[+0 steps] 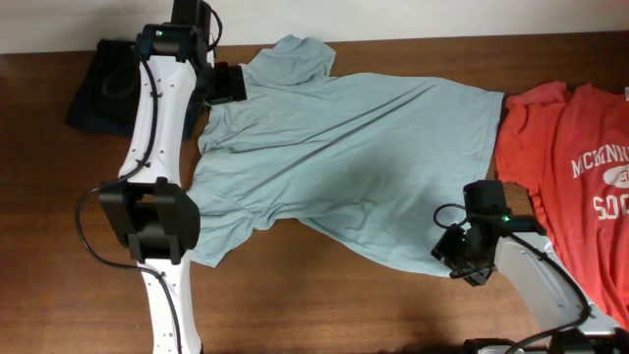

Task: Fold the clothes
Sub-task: 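Release and move the right gripper down to the shirt's lower-right hem corner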

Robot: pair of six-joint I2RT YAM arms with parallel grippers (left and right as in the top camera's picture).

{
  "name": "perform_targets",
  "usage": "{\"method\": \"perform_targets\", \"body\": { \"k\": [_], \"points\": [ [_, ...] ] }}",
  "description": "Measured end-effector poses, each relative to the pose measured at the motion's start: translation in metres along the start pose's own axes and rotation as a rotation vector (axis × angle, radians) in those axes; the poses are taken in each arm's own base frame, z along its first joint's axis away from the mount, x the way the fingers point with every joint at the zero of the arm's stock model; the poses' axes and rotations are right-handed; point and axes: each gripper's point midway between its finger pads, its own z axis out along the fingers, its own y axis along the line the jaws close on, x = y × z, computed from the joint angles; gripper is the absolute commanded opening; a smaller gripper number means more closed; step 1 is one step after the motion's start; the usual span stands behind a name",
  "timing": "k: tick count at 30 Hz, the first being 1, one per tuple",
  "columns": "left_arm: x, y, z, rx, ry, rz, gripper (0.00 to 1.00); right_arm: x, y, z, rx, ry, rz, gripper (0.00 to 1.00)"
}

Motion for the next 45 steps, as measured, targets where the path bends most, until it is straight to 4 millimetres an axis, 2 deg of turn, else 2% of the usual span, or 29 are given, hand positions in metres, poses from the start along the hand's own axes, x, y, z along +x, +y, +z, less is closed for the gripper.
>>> {"method": "perform_targets", "body": {
  "k": [4, 10, 11, 12, 13, 15, 18, 25, 29, 32, 34, 38, 41, 45],
  "points": [
    [0.0, 0.0, 0.0, 0.0, 0.0, 0.0, 0.99, 0.003, -0.004, 0.007, 0.027, 0.028, 0.005, 0.6],
    [0.0, 0.0, 0.0, 0.0, 0.0, 0.0, 0.99, 0.01, -0.01, 0.016, 0.067, 0.078, 0.011, 0.58],
    [0.0, 0.0, 0.0, 0.0, 0.0, 0.0, 0.99, 0.011, -0.011, 0.018, 0.073, 0.086, 0.011, 0.45],
    [0.0, 0.0, 0.0, 0.0, 0.0, 0.0, 0.99, 0.011, -0.011, 0.018, 0.073, 0.086, 0.01, 0.38],
    [0.0, 0.0, 0.0, 0.0, 0.0, 0.0, 0.99, 0.01, -0.01, 0.018, 0.068, 0.084, 0.01, 0.18],
    [0.0, 0.0, 0.0, 0.0, 0.0, 0.0, 0.99, 0.01, -0.009, 0.019, 0.063, 0.084, 0.009, 0.09],
    [0.0, 0.0, 0.0, 0.0, 0.0, 0.0, 0.99, 0.01, -0.008, 0.019, 0.055, 0.085, 0.012, 0.04],
    [-0.001, 0.0, 0.0, 0.001, -0.003, 0.0, 0.99, 0.011, -0.008, 0.018, 0.055, 0.09, 0.013, 0.04],
    [-0.022, -0.005, -0.001, 0.022, -0.088, -0.002, 0.99, 0.013, -0.009, 0.018, 0.062, 0.098, 0.011, 0.04],
    [-0.015, -0.005, -0.001, 0.023, -0.062, -0.001, 0.99, 0.017, -0.014, 0.017, 0.081, 0.116, 0.005, 0.04],
    [-0.002, -0.001, 0.0, 0.003, -0.009, 0.0, 0.99, 0.019, -0.02, 0.017, 0.111, 0.116, 0.001, 0.04],
    [0.019, 0.018, -0.001, -0.08, 0.076, -0.015, 0.99, 0.017, -0.024, 0.016, 0.124, 0.113, 0.008, 0.04],
    [0.041, 0.042, -0.006, -0.154, 0.167, -0.088, 0.99, 0.012, -0.035, 0.015, 0.129, 0.117, 0.076, 0.04],
    [0.05, 0.074, -0.009, -0.185, 0.221, -0.185, 0.99, 0.002, -0.053, 0.013, 0.121, 0.122, 0.192, 0.04]
  ]
}}
